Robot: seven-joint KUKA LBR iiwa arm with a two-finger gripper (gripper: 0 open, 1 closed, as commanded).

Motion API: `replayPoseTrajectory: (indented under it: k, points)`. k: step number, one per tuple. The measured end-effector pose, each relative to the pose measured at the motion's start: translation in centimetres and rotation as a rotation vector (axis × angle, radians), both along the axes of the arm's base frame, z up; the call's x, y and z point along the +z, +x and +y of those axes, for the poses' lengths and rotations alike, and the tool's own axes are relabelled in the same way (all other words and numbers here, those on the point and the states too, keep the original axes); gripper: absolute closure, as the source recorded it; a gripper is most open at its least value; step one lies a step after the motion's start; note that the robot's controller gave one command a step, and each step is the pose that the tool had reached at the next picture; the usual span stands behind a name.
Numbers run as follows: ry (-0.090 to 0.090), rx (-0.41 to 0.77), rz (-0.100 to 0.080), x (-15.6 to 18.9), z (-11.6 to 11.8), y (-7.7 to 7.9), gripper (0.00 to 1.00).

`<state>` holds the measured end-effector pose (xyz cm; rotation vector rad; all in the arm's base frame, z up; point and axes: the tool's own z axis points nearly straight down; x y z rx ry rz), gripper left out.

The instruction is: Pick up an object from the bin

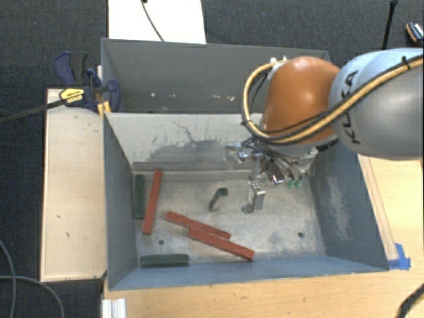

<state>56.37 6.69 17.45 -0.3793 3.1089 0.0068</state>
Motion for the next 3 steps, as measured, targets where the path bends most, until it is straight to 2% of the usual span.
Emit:
replayPoseTrajectory:
  k: [1,2,3]
  points:
    - [-0.003,-0.095,0.014,-10.8,5.6,-1.7,0.00]
    - [-0.003,0.323,0.006,-6.8,12.1,-5.6,0.00]
    - [-0.008,0.600,0.008,-10.2,7.7,-7.0,0.00]
